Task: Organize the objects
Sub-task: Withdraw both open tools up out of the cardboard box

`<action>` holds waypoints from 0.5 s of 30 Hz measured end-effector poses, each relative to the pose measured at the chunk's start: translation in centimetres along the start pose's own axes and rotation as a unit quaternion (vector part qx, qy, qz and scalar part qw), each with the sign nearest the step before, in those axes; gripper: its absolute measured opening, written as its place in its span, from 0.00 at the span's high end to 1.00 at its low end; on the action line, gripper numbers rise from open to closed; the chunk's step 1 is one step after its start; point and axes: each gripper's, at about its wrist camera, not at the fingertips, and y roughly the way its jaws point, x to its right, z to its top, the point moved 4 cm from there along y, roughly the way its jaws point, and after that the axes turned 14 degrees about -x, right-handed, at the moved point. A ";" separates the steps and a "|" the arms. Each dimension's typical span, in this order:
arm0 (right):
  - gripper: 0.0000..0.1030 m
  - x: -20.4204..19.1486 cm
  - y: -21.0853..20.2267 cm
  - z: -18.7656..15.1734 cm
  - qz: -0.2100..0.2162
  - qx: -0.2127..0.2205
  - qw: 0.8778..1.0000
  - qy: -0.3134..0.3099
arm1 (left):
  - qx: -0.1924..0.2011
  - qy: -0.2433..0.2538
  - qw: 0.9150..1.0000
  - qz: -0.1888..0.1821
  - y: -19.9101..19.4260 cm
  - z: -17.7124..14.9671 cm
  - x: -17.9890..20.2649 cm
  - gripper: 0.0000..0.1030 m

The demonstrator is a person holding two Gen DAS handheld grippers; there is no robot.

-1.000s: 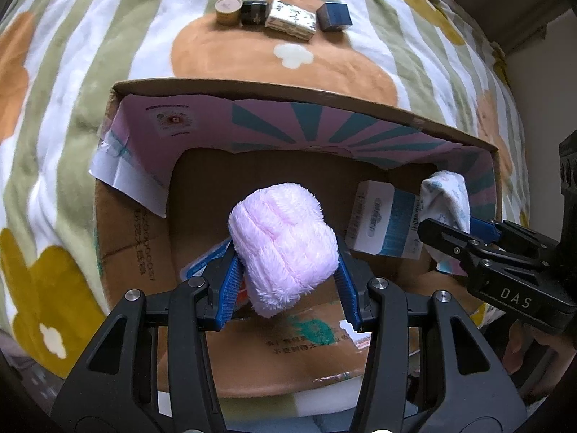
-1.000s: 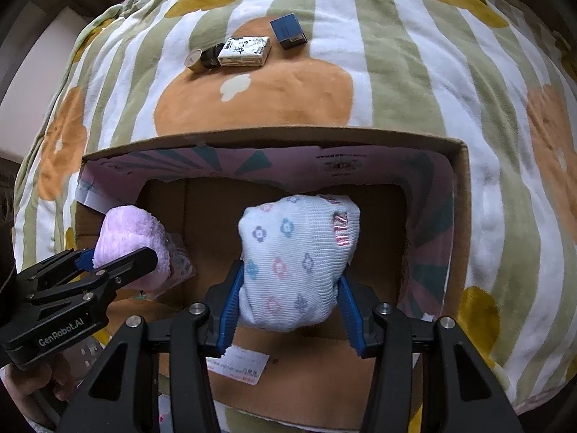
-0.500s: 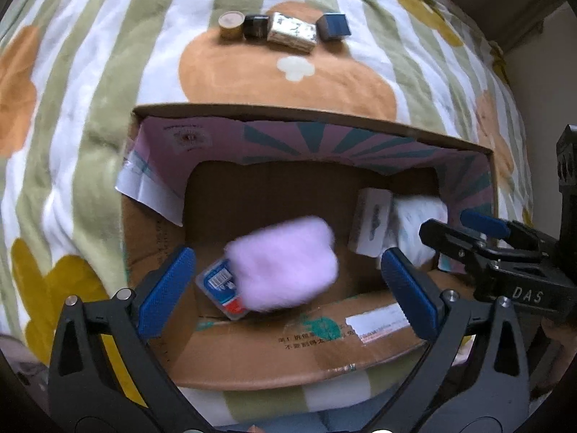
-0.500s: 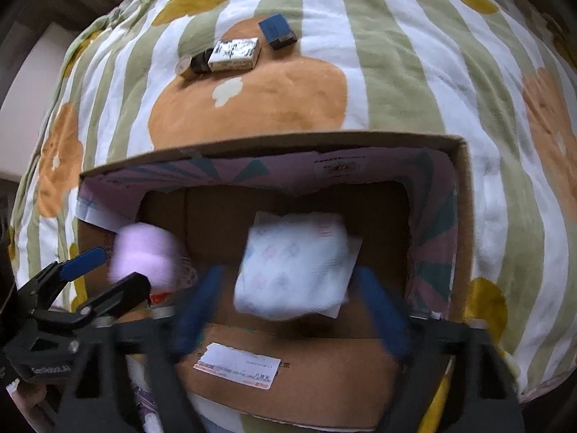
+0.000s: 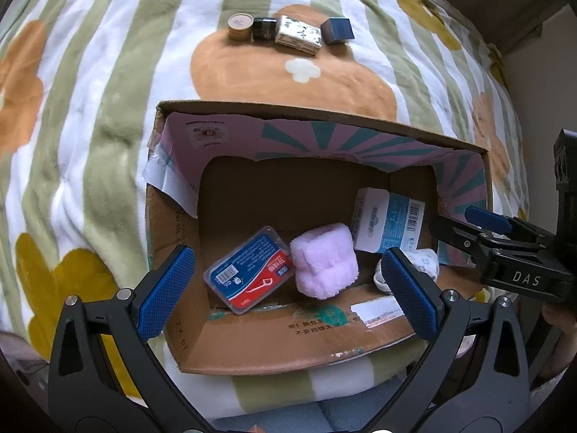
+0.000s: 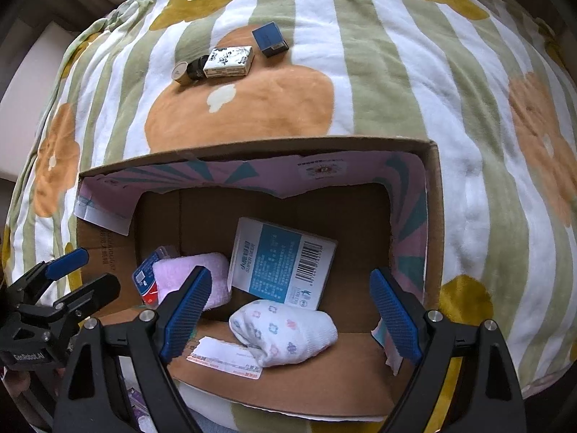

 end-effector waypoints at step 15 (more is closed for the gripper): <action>0.15 -1.0 -1.7 1.0 0.020 -0.009 0.999 0.034 | 0.005 -0.005 1.000 0.002 -1.8 0.2 0.1 0.00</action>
